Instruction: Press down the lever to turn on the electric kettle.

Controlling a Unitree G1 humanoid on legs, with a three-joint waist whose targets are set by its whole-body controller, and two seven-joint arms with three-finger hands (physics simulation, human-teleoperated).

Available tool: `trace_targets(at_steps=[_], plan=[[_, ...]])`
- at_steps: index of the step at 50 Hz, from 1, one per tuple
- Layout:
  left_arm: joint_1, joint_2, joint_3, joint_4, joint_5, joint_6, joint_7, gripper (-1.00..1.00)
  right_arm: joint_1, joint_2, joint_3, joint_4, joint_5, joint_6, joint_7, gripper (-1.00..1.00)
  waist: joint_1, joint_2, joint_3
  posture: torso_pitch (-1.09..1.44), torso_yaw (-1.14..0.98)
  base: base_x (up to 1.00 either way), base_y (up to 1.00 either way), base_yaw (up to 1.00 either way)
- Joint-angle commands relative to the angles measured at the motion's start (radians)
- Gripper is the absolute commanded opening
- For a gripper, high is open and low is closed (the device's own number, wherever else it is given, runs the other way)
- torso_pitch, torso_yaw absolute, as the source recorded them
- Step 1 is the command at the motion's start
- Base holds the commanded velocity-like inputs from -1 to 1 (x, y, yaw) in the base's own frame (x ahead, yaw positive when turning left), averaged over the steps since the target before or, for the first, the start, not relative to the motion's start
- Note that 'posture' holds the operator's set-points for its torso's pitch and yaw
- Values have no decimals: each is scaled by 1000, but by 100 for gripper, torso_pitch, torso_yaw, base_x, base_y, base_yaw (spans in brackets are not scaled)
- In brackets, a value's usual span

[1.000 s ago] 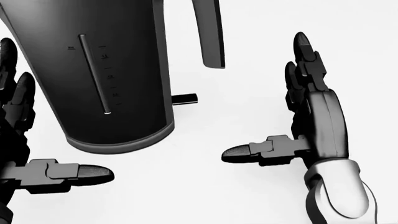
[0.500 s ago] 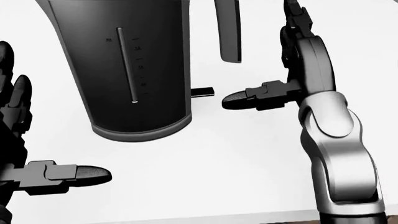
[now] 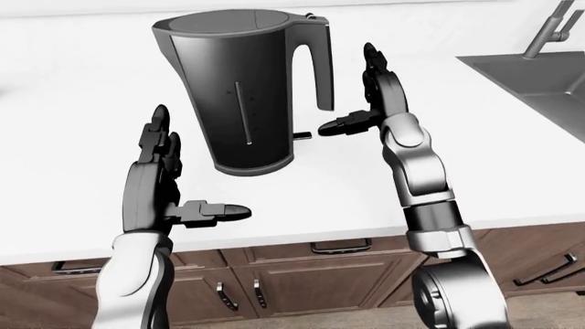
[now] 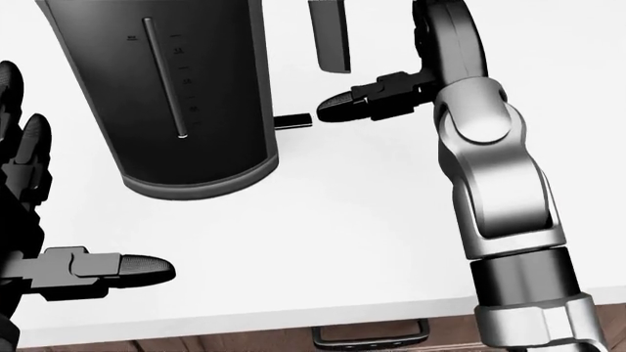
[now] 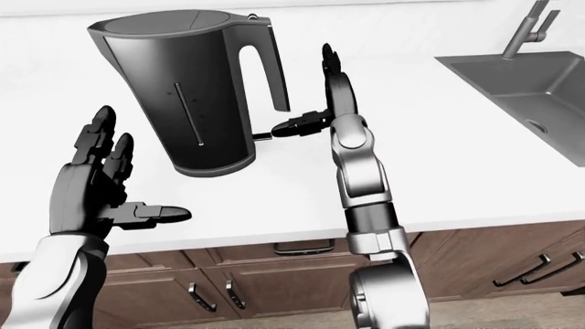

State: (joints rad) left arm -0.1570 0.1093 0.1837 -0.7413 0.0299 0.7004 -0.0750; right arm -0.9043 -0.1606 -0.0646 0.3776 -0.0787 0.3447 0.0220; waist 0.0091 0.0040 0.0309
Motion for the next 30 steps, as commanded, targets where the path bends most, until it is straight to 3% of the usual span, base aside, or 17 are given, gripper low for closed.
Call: trace_targets(at_steps=[1, 7, 30], plan=[[-21, 7, 3, -33, 0, -29, 4, 100, -52, -4, -3, -36, -7, -29, -5, 100, 0, 0, -26, 0, 0, 0, 0, 0], [-18, 8, 5, -32, -2, -33, 5, 100, -86, 15, 7, -25, -16, -13, -9, 100, -2, 4, -27, 0, 0, 0, 0, 0], [2, 8, 18, -17, -4, -64, 3, 100, -229, 17, 2, 383, -13, -250, -17, 100, -8, 9, -28, 0, 0, 0, 0, 0]])
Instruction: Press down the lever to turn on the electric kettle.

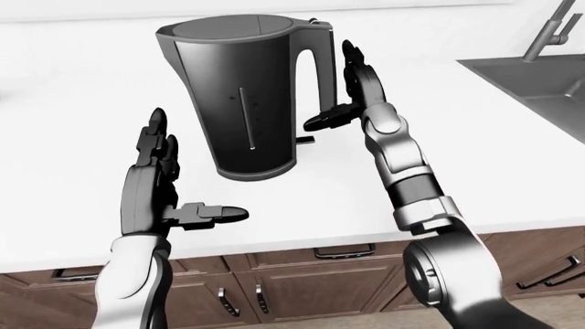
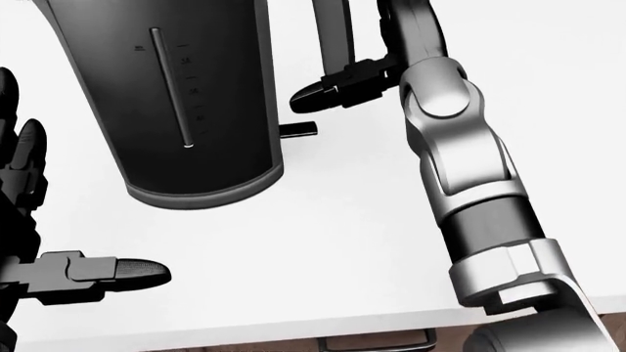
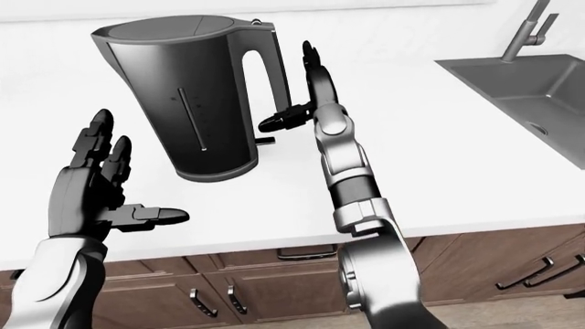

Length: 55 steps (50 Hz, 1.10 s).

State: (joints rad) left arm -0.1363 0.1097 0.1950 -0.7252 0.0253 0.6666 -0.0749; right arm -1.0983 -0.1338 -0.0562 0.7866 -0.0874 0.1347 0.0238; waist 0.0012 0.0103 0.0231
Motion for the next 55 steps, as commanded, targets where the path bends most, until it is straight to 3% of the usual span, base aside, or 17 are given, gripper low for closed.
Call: trace_targets(at_steps=[1, 10, 20, 26, 33, 55], plan=[[-21, 8, 7, -36, 1, -26, 3, 100, -29, -7, -5, -20, -4, -47, -20, 100, 1, 3, -21, 0, 0, 0, 0, 0], [-19, 7, 5, -38, 2, -25, 6, 100, 7, 5, -1, -32, -2, -49, -26, 100, 6, -1, -22, 0, 0, 0, 0, 0], [-13, 7, 9, -35, 1, -33, 3, 100, -42, -9, -9, 75, -3, -98, -31, 100, 6, 0, -22, 0, 0, 0, 0, 0], [-11, 7, 11, -31, 1, -38, 1, 100, -101, -18, -18, 277, -8, -208, -38, 100, 4, 1, -25, 0, 0, 0, 0, 0], [-11, 8, 14, -34, -1, -36, 1, 100, -157, -23, -23, 378, -27, -241, -39, 100, 4, 2, -26, 0, 0, 0, 0, 0], [-5, 9, 22, -31, -2, -45, -2, 100, -156, -3, -32, 460, -85, -256, -52, 100, 9, -2, -25, 0, 0, 0, 0, 0]])
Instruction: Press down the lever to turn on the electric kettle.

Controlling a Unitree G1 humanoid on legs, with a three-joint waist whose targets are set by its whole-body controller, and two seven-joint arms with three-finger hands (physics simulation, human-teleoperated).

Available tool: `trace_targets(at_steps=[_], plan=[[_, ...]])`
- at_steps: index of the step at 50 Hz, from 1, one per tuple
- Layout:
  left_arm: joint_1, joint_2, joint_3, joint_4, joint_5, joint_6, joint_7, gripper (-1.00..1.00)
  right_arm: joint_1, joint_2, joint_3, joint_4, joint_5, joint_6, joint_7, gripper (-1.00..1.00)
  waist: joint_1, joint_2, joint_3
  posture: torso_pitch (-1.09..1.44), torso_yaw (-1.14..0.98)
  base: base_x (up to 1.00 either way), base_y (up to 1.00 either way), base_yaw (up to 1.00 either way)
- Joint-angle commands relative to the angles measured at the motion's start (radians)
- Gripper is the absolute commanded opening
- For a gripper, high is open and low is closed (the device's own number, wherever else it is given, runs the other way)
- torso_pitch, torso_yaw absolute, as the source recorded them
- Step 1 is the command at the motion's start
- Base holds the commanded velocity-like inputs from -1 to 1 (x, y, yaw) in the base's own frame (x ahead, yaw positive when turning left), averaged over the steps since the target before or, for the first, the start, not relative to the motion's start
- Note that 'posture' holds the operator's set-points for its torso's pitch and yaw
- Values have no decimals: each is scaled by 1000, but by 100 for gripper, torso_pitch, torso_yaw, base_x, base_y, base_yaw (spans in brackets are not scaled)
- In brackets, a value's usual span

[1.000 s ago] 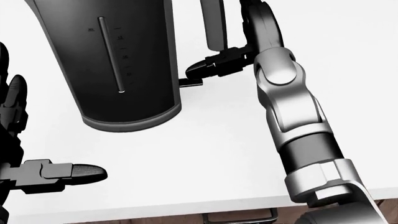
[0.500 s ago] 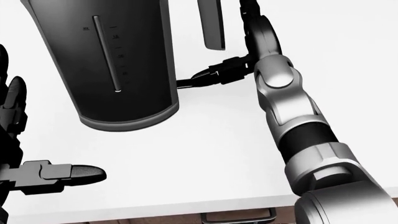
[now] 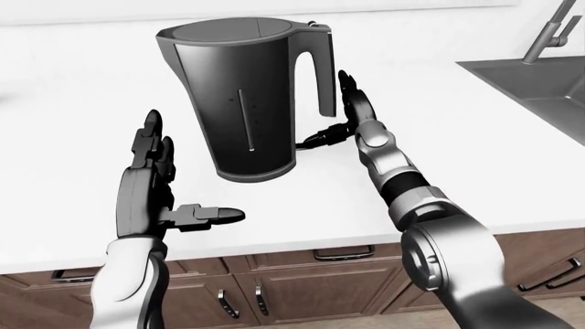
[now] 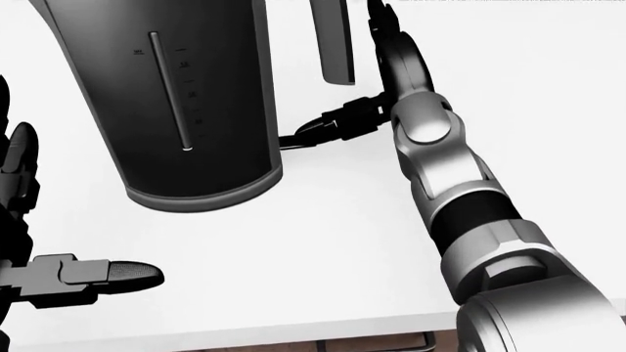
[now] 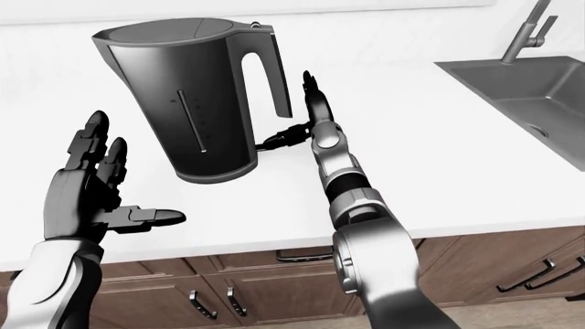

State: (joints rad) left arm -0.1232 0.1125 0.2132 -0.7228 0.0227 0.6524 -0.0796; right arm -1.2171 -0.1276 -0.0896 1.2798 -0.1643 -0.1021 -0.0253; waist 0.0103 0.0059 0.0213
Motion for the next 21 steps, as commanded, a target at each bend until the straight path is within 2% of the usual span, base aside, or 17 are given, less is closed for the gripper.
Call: trace_targets(at_steps=[1, 21], plan=[[-16, 6, 3, -34, 0, -32, 3, 100, -37, -9, 1, -33, -9, -21, -2, 100, 0, 2, -23, 0, 0, 0, 0, 0], [-15, 7, 10, -43, -4, -26, 5, 100, -47, -1, 6, -33, -27, -18, 2, 100, 2, 1, -22, 0, 0, 0, 0, 0]])
